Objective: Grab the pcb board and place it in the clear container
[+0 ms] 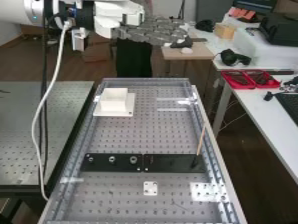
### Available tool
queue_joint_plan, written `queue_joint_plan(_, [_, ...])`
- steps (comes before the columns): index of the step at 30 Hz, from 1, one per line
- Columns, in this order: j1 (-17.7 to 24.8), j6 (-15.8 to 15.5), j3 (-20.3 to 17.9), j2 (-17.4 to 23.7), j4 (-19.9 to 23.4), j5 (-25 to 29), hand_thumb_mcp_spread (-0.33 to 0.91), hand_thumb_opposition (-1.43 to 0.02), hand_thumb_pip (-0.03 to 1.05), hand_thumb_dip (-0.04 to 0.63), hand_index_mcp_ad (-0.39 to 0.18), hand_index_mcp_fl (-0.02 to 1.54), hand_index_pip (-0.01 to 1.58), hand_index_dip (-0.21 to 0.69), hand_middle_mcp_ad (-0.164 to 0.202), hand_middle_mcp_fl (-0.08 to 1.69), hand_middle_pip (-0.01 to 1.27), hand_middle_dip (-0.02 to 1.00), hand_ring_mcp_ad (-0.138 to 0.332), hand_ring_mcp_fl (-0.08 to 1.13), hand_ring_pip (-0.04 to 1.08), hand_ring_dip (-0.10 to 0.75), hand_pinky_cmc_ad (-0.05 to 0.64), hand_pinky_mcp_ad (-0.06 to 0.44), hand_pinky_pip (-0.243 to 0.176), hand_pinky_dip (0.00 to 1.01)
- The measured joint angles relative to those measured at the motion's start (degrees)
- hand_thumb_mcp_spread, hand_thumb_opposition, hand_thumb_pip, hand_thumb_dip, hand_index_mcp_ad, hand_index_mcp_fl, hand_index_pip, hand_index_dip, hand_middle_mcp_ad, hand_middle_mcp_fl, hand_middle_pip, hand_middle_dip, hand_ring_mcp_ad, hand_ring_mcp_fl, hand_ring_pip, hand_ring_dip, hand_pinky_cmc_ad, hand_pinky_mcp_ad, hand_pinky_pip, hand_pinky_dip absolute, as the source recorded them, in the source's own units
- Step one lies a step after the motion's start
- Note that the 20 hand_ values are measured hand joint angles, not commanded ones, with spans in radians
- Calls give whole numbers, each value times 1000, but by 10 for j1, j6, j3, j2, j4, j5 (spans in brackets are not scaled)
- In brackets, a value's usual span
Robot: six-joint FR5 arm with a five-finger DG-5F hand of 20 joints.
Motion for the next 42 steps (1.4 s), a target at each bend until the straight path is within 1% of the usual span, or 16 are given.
queue_joint_plan(3, [-1, 1, -9, -6, 10, 6, 2, 2, 17, 7, 7, 10, 5, 12, 58, 3, 12, 24, 56, 0, 12, 12, 30, 33, -10, 16])
queue_joint_plan(5, [-3, 6, -20, -17, 18, 13, -3, -9, 17, 7, 10, 10, 5, 12, 56, 3, 16, 24, 51, 0, 17, 14, 30, 37, -10, 23])
queue_joint_plan(6, [-4, 10, -26, -23, 22, 17, 26, -58, 42, 3, 10, 10, 5, 17, 54, 9, 23, 28, 51, 0, 16, 12, 30, 37, -10, 38])
queue_joint_plan(7, [-5, 12, -28, -25, 24, 18, 86, -176, 159, 9, 12, 3, 2, 33, 52, 0, 40, 24, 44, 0, 19, 12, 44, 40, -10, 93])
queue_joint_plan(8, [-6, 16, -33, -31, 27, 22, 134, -262, 244, 9, 19, 3, 19, 47, 52, 0, 63, 24, 66, 0, 24, 12, 66, 52, -10, 129])
queue_joint_plan(9, [-8, 19, -36, -36, 30, 26, 166, -340, 281, 10, 21, 5, 37, 68, 52, 0, 77, 24, 105, 3, 24, 12, 115, 87, -14, 202])
queue_joint_plan(12, [-11, 27, -44, -46, 38, 34, 190, -510, 274, 7, 21, 5, 51, 101, 56, 3, 96, 26, 173, 0, 54, 12, 201, 129, -40, 340])
queue_joint_plan(13, [-12, 30, -47, -49, 41, 36, 202, -538, 278, 7, 21, 23, 59, 113, 58, 9, 106, 23, 187, 2, 59, 12, 215, 150, -59, 379])
queue_joint_plan(14, [-14, 33, -50, -54, 44, 40, 202, -574, 278, 7, 17, 42, 70, 126, 58, 9, 106, 24, 188, 3, 59, 12, 232, 148, -59, 400])
queue_joint_plan(17, [-20, 38, -56, -65, 52, 46, 227, -620, 328, 7, 19, 45, 84, 124, 68, 0, 108, 33, 220, 2, 54, 12, 267, 183, -75, 457])
queue_joint_plan(20, [-27, 40, -61, -78, 63, 52, 250, -681, 367, 10, 9, 56, 86, 124, 75, 9, 122, 51, 222, 3, 77, 12, 283, 180, -105, 504])
queue_joint_plan(27, [-39, 41, -68, -105, 86, 60, 312, -742, 466, 56, 9, 58, 101, 124, 75, 5, 122, 65, 234, 3, 75, 12, 286, 192, -106, 569])
queue_joint_plan(31, [-48, 44, -70, -123, 104, 59, 333, -749, 482, 86, -5, 87, 148, 124, 75, 5, 126, 77, 234, 3, 77, 12, 298, 201, -106, 585])
queue_joint_plan(35, [-56, 39, -74, -140, 126, 54, 335, -770, 557, 126, -7, 87, 323, 106, 75, 9, 124, 75, 234, 3, 77, 12, 314, 197, -106, 586])
queue_joint_plan(37, [-58, 36, -76, -143, 134, 52, 335, -768, 562, 127, -7, 91, 468, 98, 77, 9, 126, 75, 230, 3, 77, 14, 314, 215, -106, 590])
queue_joint_plan(42, [-63, 28, -86, -149, 165, 45, 354, -798, 627, 157, -7, 91, 803, 51, 77, 5, 126, 87, 230, 5, 75, 12, 316, 216, -106, 590])
